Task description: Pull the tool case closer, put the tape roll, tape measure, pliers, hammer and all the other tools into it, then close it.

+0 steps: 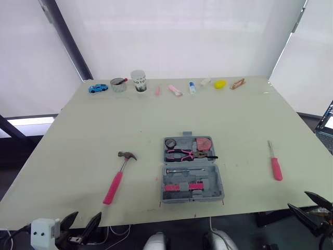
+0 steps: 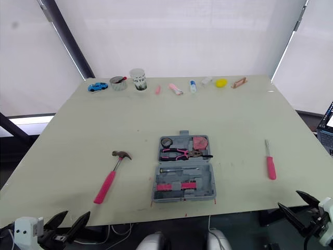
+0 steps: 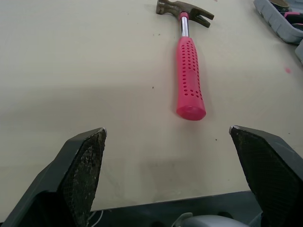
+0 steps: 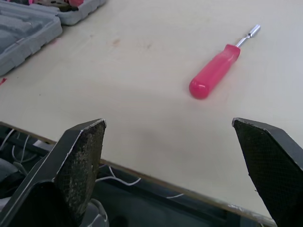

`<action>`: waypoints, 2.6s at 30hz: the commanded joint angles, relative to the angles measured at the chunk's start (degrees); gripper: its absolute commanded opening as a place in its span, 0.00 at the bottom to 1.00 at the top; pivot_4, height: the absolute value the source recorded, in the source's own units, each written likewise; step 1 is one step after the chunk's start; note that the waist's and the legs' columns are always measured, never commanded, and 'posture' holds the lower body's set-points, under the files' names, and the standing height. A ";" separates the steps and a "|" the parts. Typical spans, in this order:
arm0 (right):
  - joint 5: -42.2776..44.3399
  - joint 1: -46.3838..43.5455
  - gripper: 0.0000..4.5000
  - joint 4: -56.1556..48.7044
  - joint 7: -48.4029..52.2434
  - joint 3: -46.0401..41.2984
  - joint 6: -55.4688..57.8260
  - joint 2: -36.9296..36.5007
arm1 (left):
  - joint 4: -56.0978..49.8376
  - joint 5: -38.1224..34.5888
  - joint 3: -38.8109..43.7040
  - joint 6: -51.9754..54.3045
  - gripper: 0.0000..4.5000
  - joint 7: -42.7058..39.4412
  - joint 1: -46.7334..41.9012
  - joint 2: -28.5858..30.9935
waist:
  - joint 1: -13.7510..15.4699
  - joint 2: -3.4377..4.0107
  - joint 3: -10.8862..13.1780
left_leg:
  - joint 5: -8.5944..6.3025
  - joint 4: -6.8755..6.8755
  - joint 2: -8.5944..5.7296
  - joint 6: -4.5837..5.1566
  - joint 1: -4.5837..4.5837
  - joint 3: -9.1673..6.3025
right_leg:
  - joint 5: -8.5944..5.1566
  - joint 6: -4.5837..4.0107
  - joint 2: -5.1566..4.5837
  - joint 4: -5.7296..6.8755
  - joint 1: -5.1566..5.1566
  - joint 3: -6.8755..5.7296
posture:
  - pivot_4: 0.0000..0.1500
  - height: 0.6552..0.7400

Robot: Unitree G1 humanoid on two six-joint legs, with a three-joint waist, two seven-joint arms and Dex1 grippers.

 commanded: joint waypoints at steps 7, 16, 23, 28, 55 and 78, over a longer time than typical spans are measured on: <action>4.05 -9.09 1.00 -16.77 0.78 7.12 7.43 -1.41 | -5.37 1.54 -2.74 7.39 0.99 8.82 -10.62 6.03 | 0.24 0.01 0.00 | 0.01 0.00 -0.01 0.01 -0.01 -0.08 | 0.01 -0.01 0.04 0.09 0.01 -0.07 | 1.00 1.00; 6.05 -21.28 1.00 -27.88 6.35 18.75 15.03 -4.65 | -7.55 1.69 -9.31 30.56 0.99 18.29 -27.08 15.36 | 1.25 -0.01 0.00 | 0.02 0.00 -0.16 0.02 -0.07 -0.15 | 0.17 -0.25 0.11 0.11 0.03 -0.13 | 1.00 1.00; 7.13 -28.76 1.00 -30.86 8.58 24.38 18.60 -4.42 | -2.03 4.64 -14.74 37.11 0.99 20.71 -36.52 16.56 | 1.47 -0.05 0.05 | 0.02 0.00 -0.19 0.01 -0.11 -0.23 | 0.31 -0.04 0.13 0.11 0.03 -0.20 | 1.00 1.00; 5.84 -31.02 1.00 -29.17 9.20 26.00 18.01 -3.68 | 1.72 6.23 -18.75 39.12 0.84 21.68 -42.55 14.88 | 1.62 -0.14 0.09 | 0.02 0.02 -0.22 0.01 -0.16 -0.27 | 0.32 -0.04 0.10 0.11 0.03 -0.23 | 1.00 1.00; 2.14 -28.73 1.00 -28.62 6.25 26.73 13.80 -0.99 | 14.06 13.67 -23.07 31.97 0.02 21.08 -49.89 10.17 | 1.65 -0.12 0.09 | 0.03 0.03 -0.25 0.00 -0.17 -0.28 | 0.33 -0.03 0.06 0.13 0.06 -0.26 | 1.00 1.00; 3.97 -21.02 1.00 -23.47 10.59 14.20 14.37 -12.52 | -6.41 5.21 -50.56 47.44 0.02 -7.35 -71.31 17.30 | 1.57 -0.26 0.25 | 0.03 0.06 -0.25 0.01 -0.33 -0.16 | 0.31 -0.03 0.21 0.02 0.04 -0.34 | 1.00 1.00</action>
